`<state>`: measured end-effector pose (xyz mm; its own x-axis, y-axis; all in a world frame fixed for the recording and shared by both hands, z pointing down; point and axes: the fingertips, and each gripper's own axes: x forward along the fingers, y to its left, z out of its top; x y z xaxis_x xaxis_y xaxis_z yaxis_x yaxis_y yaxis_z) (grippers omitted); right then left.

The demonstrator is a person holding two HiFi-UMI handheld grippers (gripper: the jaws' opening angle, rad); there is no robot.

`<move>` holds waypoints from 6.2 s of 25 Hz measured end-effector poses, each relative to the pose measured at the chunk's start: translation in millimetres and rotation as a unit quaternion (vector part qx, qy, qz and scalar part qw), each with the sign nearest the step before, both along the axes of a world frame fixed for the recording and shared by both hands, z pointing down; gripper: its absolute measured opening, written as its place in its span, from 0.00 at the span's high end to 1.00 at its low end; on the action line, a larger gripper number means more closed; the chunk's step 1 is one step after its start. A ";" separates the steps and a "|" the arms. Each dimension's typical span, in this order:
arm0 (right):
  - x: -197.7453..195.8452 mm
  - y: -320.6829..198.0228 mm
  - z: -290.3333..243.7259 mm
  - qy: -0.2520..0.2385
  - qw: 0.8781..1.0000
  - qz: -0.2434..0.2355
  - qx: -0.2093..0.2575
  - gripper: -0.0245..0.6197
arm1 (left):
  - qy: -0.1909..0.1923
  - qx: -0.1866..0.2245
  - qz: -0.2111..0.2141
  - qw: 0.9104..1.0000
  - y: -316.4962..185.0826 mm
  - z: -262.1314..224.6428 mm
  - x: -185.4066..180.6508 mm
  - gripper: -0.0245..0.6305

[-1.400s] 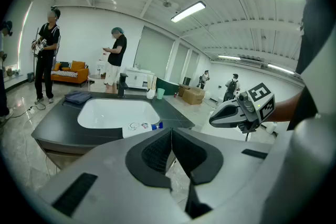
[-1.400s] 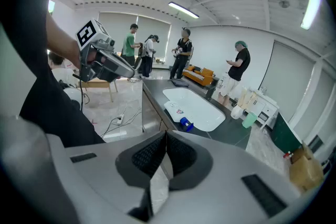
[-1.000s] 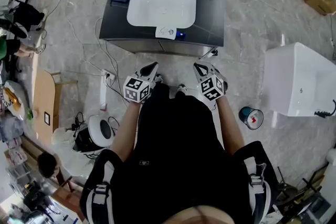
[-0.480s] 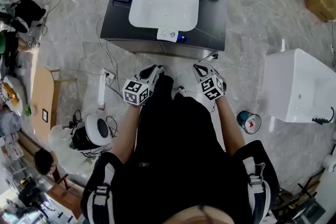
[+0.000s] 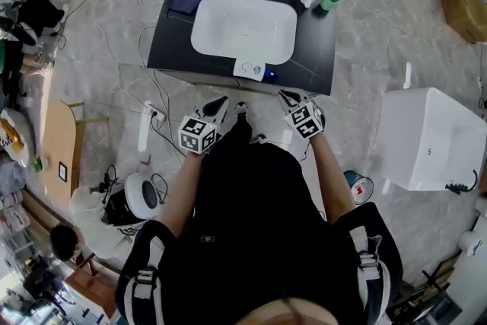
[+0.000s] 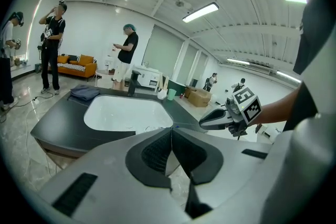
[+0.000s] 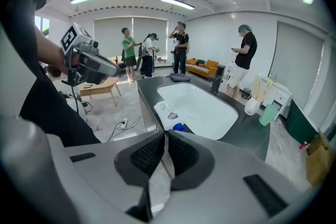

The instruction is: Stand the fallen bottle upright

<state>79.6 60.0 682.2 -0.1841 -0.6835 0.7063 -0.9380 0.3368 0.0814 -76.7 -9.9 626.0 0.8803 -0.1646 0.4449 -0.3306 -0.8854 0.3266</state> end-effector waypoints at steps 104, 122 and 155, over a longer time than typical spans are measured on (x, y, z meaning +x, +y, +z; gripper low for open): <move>42.8 -64.4 80.4 -0.005 0.967 -0.238 -0.096 0.64 | -0.016 -0.002 -0.261 0.965 -29.6 -4.4 32.4 0.94; 33.8 -77.4 42.5 -0.007 0.972 -0.232 -0.043 0.64 | -0.007 0.002 -0.261 0.965 -22.5 -3.4 27.8 0.94; -19.2 -114.4 -21.2 0.005 0.977 -0.214 0.008 0.64 | 0.011 -0.008 -0.224 0.975 -72.5 -2.0 -20.8 0.94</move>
<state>60.4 -54.4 661.0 -0.4492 -0.5564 0.6991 -0.7103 0.6970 0.0984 -97.5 -82.3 624.1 0.7314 -0.5277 0.4319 -0.6752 -0.6494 0.3499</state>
